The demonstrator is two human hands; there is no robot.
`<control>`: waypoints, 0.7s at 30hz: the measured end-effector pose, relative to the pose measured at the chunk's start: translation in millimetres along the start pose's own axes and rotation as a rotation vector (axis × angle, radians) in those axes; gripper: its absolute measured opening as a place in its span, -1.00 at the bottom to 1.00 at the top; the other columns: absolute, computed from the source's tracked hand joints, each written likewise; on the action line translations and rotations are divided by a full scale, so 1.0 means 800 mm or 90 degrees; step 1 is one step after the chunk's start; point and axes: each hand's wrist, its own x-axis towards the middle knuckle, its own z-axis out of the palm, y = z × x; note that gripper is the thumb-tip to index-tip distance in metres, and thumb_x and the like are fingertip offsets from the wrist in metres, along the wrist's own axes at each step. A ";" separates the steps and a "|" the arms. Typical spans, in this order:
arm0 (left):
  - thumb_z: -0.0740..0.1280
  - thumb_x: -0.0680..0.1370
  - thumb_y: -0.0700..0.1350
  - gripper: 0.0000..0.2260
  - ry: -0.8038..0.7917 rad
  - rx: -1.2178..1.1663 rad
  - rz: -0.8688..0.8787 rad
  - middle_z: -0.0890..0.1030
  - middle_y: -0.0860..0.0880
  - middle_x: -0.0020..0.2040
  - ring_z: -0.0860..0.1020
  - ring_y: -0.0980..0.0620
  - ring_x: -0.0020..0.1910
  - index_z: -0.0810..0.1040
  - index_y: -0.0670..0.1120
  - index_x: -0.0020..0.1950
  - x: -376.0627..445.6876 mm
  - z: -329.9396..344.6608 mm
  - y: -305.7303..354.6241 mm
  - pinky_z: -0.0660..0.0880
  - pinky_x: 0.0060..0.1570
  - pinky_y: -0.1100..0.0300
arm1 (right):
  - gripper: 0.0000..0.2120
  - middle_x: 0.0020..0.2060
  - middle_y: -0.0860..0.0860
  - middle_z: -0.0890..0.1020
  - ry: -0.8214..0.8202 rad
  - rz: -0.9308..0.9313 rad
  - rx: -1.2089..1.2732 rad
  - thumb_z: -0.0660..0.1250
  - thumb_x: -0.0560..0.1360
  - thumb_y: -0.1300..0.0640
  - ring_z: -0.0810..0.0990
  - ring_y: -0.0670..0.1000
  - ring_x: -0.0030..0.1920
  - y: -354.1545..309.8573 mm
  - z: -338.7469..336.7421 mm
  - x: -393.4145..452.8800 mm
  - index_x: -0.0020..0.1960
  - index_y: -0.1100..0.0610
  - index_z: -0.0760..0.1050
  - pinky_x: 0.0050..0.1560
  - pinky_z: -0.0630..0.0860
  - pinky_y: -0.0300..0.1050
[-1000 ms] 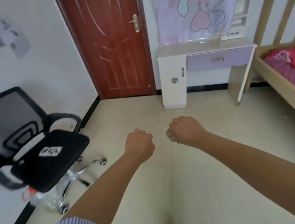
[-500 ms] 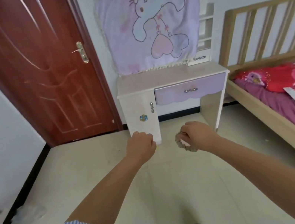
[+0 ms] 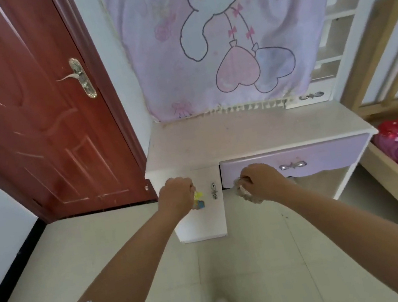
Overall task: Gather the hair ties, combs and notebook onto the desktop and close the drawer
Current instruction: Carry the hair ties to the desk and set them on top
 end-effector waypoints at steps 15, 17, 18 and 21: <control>0.12 0.62 -0.09 -0.77 -0.032 0.066 -0.087 0.61 -0.09 0.01 0.50 -0.09 0.03 0.54 -0.11 0.09 0.478 0.117 -0.147 0.46 -0.07 0.09 | -0.75 -0.04 0.14 0.64 -0.095 0.083 -0.065 0.14 0.52 0.19 0.57 0.15 0.01 0.085 0.052 0.533 -0.03 0.18 0.60 0.09 0.41 -0.01; 0.13 0.62 -0.10 -0.78 -0.002 0.070 -0.103 0.61 -0.11 -0.02 0.50 -0.11 0.01 0.55 -0.13 0.07 0.509 0.136 -0.155 0.44 -0.11 0.06 | -0.75 -0.02 0.14 0.63 -0.070 0.059 -0.049 0.14 0.54 0.18 0.55 0.16 0.04 0.091 0.067 0.574 -0.01 0.17 0.59 0.11 0.42 -0.01; 0.14 0.62 -0.11 -0.78 0.007 0.061 -0.114 0.61 -0.13 -0.03 0.49 -0.14 0.00 0.56 -0.14 0.05 0.520 0.147 -0.157 0.42 -0.13 0.04 | -0.76 -0.01 0.15 0.63 -0.045 0.042 -0.039 0.14 0.54 0.18 0.54 0.16 0.06 0.093 0.078 0.592 0.02 0.16 0.58 0.13 0.41 0.00; 0.19 0.60 -0.15 -0.81 -0.039 0.024 -0.161 0.62 -0.17 -0.05 0.49 -0.16 0.01 0.58 -0.15 0.03 0.536 0.183 -0.161 0.40 -0.12 0.04 | -0.75 0.09 0.15 0.58 -0.037 0.035 0.003 0.17 0.54 0.19 0.44 0.17 0.19 0.098 0.126 0.618 0.14 0.15 0.54 0.25 0.31 0.03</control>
